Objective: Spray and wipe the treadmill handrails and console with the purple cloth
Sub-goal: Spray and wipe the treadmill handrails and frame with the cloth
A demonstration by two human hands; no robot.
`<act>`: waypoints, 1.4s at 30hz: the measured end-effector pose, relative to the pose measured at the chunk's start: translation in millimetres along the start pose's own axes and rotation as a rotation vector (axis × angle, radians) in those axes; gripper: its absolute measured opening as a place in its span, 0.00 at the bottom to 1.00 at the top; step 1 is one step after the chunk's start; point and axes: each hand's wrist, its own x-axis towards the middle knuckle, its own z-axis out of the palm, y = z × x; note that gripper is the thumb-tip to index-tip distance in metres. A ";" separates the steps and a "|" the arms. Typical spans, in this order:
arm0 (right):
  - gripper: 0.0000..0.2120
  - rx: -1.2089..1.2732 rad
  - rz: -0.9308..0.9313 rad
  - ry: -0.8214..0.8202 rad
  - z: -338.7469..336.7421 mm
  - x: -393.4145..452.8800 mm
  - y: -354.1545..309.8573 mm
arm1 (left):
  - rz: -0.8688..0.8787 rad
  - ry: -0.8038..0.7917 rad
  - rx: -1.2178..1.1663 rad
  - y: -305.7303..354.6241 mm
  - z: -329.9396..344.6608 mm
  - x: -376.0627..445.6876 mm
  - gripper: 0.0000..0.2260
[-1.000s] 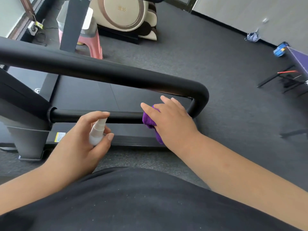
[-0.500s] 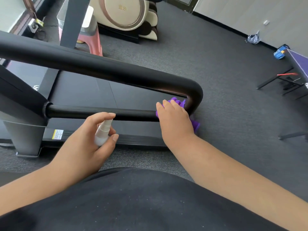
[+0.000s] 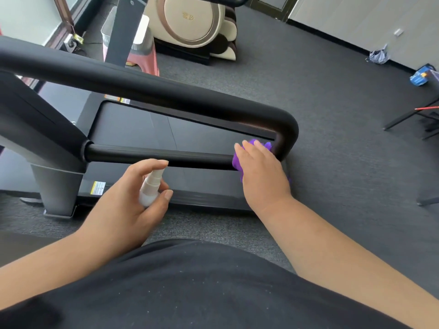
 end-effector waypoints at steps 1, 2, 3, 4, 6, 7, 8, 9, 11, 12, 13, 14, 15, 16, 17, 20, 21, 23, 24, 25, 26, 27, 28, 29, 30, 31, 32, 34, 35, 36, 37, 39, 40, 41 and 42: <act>0.32 0.040 0.025 -0.004 8.7 -4.5 -0.3 | -0.005 0.003 -0.002 0.4 -1.8 -0.2 0.28; 0.32 0.101 0.053 0.020 15.2 -8.1 -2.5 | -0.016 0.011 -0.003 0.1 -3.8 -0.3 0.27; 0.32 0.175 0.084 0.054 20.7 -10.7 -5.6 | -0.031 0.023 -0.006 -0.8 -6.4 -1.0 0.27; 0.32 0.246 0.112 0.085 25.4 -11.5 -9.6 | -0.049 0.036 -0.010 -2.2 -9.5 -2.1 0.26; 0.32 0.370 0.167 0.138 34.0 -11.6 -18.2 | -0.078 0.049 -0.015 -5.8 -15.6 -5.6 0.25; 0.32 0.414 0.190 0.157 37.8 -11.0 -24.0 | -0.086 0.050 -0.009 -7.5 -18.7 -7.6 0.25; 0.32 0.441 0.201 0.174 40.8 -10.1 -30.3 | -0.091 0.048 0.004 -9.1 -21.5 -9.5 0.25; 0.32 0.458 0.204 0.187 43.1 -8.7 -36.8 | -0.093 0.043 0.017 -10.5 -24.0 -11.5 0.25; 0.31 0.467 0.191 0.196 46.2 -4.7 -50.5 | -0.086 0.031 0.040 -14.1 -28.9 -15.5 0.26; 0.31 0.463 0.169 0.189 46.9 -1.9 -58.3 | -0.084 0.028 0.049 -15.8 -32.1 -17.6 0.25; 0.31 0.452 0.131 0.181 47.6 1.5 -67.0 | -0.083 0.028 0.057 -17.1 -36.3 -19.7 0.24; 0.32 0.435 0.084 0.173 48.2 5.6 -77.0 | -0.084 0.031 0.068 -18.4 -40.7 -21.3 0.23; 0.32 0.421 0.039 0.163 48.9 10.2 -87.9 | -0.087 0.038 0.085 -19.8 -45.6 -23.1 0.23; 0.33 0.415 0.005 0.154 49.5 15.2 -99.6 | -0.090 0.048 0.105 -21.1 -50.1 -24.8 0.23; 0.33 0.414 -0.023 0.149 50.2 20.8 -110.8 | -0.090 0.059 0.125 -23.0 -54.3 -26.5 0.23; 0.33 0.391 -0.106 0.146 51.1 37.4 -139.8 | -0.103 0.082 0.170 -30.6 -63.3 -33.3 0.26; 0.33 0.391 -0.136 0.148 51.0 42.1 -147.9 | -0.114 0.088 0.178 -33.2 -65.0 -35.7 0.28; 0.33 0.405 -0.203 0.143 50.5 50.1 -163.1 | -0.138 0.099 0.189 -37.6 -67.0 -39.7 0.29; 0.33 0.412 -0.240 0.126 49.3 53.2 -169.7 | -0.149 0.103 0.191 -39.3 -67.0 -40.4 0.30; 0.32 0.428 -0.282 0.102 47.6 56.0 -175.0 | -0.156 0.104 0.189 -40.5 -66.7 -40.3 0.30; 0.32 0.470 -0.317 0.074 44.7 58.8 -178.5 | -0.157 0.100 0.187 -41.1 -65.9 -39.2 0.30; 0.32 0.556 -0.321 0.040 39.5 61.4 -178.9 | -0.152 0.095 0.185 -41.0 -65.2 -37.4 0.30; 0.31 0.680 -0.281 0.013 31.7 63.5 -176.2 | -0.144 0.088 0.181 -40.3 -64.5 -35.3 0.29; 0.30 0.809 -0.210 0.011 22.9 65.2 -170.7 | -0.139 0.082 0.174 -39.4 -64.1 -32.7 0.29; 0.29 0.914 -0.128 0.038 14.5 65.1 -162.6 | -0.134 0.079 0.163 -38.6 -63.8 -30.3 0.28; 0.28 0.977 -0.050 0.090 6.9 63.7 -152.1 | -0.132 0.079 0.149 -38.4 -63.2 -28.0 0.28; 0.27 0.997 0.013 0.155 0.9 61.7 -140.0 | -0.133 0.081 0.128 -38.9 -62.0 -26.2 0.27; 0.23 0.940 0.094 0.268 -6.0 58.3 -114.5 | -0.152 0.075 0.069 -42.1 -58.8 -23.2 0.25; 0.21 0.883 0.118 0.294 -7.3 57.1 -102.9 | -0.167 0.066 0.043 -43.9 -57.0 -22.1 0.25; 0.20 0.815 0.129 0.283 -6.8 56.2 -93.0 | -0.180 0.057 0.022 -45.2 -55.2 -21.2 0.24; 0.22 0.746 0.122 0.233 -4.5 55.7 -85.6 | -0.185 0.049 0.005 -46.1 -53.6 -20.3 0.24; 0.26 0.619 0.088 0.069 5.6 55.7 -78.8 | -0.179 0.039 -0.018 -46.8 -51.5 -18.6 0.24; 0.27 0.575 0.094 0.007 11.2 55.9 -79.4 | -0.173 0.038 -0.017 -47.2 -51.2 -17.8 0.24; 0.27 0.552 0.115 -0.020 15.8 56.5 -82.7 | -0.167 0.040 -0.009 -48.2 -51.7 -17.5 0.24; 0.27 0.534 0.131 -0.015 19.0 57.9 -87.6 | -0.165 0.044 0.002 -49.8 -52.7 -17.9 0.24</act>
